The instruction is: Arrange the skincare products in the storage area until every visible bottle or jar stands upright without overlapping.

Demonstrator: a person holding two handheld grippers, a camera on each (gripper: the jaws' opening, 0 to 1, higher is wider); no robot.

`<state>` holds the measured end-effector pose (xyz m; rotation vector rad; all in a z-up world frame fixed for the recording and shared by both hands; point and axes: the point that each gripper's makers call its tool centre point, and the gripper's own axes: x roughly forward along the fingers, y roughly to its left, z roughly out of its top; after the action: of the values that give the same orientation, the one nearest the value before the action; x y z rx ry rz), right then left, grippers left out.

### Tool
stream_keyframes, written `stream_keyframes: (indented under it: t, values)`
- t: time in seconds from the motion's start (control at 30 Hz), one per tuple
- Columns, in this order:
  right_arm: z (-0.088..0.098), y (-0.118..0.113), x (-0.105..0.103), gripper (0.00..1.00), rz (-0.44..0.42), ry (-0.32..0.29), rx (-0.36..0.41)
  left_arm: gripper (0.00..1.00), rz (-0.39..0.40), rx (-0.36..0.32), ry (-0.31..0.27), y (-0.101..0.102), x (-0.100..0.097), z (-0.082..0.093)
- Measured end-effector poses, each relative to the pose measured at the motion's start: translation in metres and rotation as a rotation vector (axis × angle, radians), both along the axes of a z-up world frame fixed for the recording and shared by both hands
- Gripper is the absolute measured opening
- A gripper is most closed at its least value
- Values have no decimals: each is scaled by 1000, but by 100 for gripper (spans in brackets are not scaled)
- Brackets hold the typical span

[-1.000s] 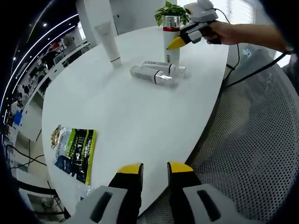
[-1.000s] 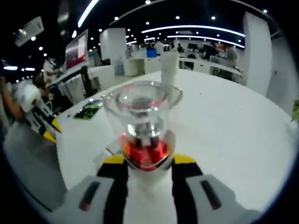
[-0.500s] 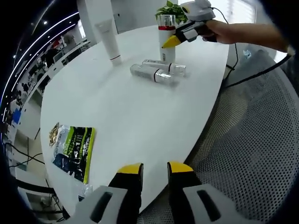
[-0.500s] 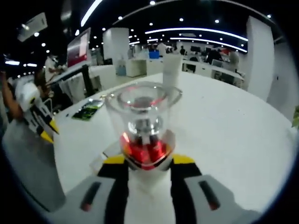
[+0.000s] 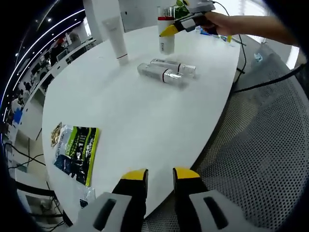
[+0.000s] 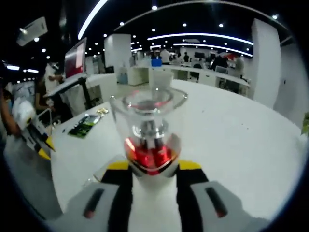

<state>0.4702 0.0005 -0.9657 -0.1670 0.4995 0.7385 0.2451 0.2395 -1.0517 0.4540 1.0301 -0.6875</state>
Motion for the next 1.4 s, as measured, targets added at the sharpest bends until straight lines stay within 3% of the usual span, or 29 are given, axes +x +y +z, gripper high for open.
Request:
stream_keyframes:
  t: [0.33, 0.53, 0.9, 1.4]
  values:
    - [4, 17, 41, 32, 45, -18, -35, 21, 24, -1, -6, 3, 2, 0]
    - [0, 19, 61, 32, 31, -3, -17, 21, 35, -21, 1, 1, 1, 0]
    - [-18, 17, 79, 32, 20, 14, -49, 21, 45, -15, 18, 3, 0, -3]
    - [-26, 28, 94, 32, 43, -1, -39, 21, 51, -7, 31, 5, -1, -5]
